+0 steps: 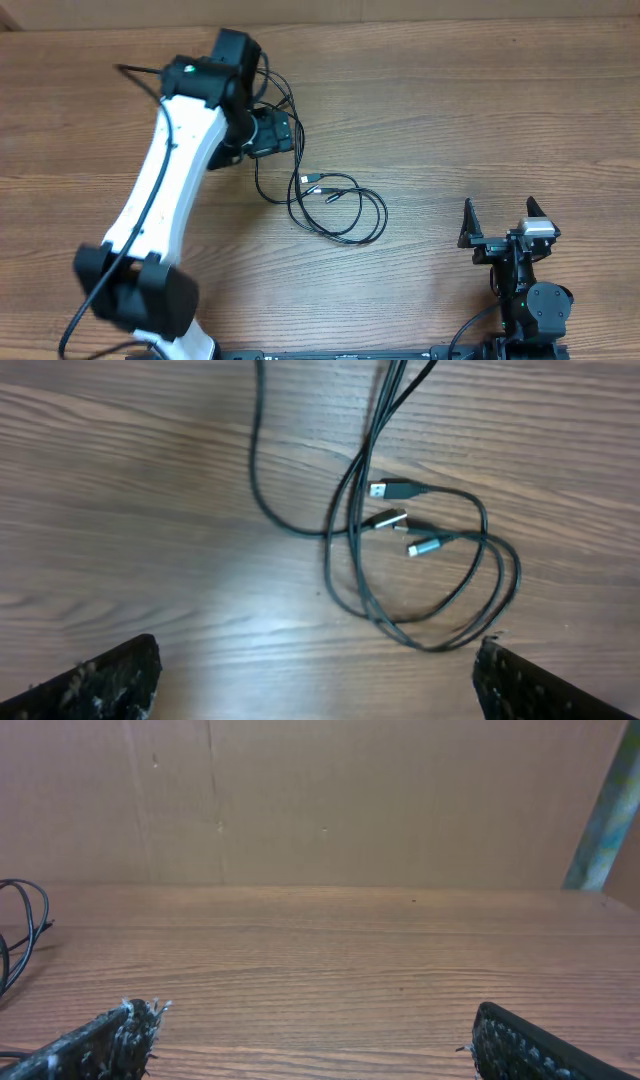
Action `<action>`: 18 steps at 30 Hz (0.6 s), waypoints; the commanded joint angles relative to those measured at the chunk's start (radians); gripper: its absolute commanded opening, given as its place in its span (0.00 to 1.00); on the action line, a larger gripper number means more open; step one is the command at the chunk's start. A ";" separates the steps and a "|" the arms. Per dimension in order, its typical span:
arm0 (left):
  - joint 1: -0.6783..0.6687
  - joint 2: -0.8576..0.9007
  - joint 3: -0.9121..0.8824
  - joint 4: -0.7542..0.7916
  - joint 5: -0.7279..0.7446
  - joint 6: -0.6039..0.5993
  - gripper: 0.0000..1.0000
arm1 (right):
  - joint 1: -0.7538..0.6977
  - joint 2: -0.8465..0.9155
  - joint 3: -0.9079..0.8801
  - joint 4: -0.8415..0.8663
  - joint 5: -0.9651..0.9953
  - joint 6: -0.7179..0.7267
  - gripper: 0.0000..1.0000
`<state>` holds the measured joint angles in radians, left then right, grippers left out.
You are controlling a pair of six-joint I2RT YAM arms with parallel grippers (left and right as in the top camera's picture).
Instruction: Untangle cables
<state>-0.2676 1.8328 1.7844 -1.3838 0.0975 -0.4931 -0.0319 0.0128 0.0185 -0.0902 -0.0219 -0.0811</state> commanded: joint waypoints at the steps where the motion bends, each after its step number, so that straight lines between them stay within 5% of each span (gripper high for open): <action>1: -0.028 0.082 -0.005 0.057 0.022 -0.034 0.96 | -0.001 -0.010 -0.010 0.006 -0.002 0.005 1.00; 6: -0.027 0.165 -0.005 0.241 0.027 -0.076 0.96 | -0.001 -0.010 -0.010 0.006 -0.002 0.005 1.00; 10: -0.028 0.204 -0.005 0.359 0.023 -0.176 0.86 | -0.001 -0.010 -0.010 0.006 -0.002 0.005 1.00; 18: -0.040 0.296 -0.006 0.448 -0.037 -0.327 0.80 | -0.001 -0.010 -0.010 0.006 -0.002 0.005 1.00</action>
<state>-0.2951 2.0720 1.7786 -0.9497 0.1020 -0.7296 -0.0322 0.0128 0.0185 -0.0898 -0.0223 -0.0811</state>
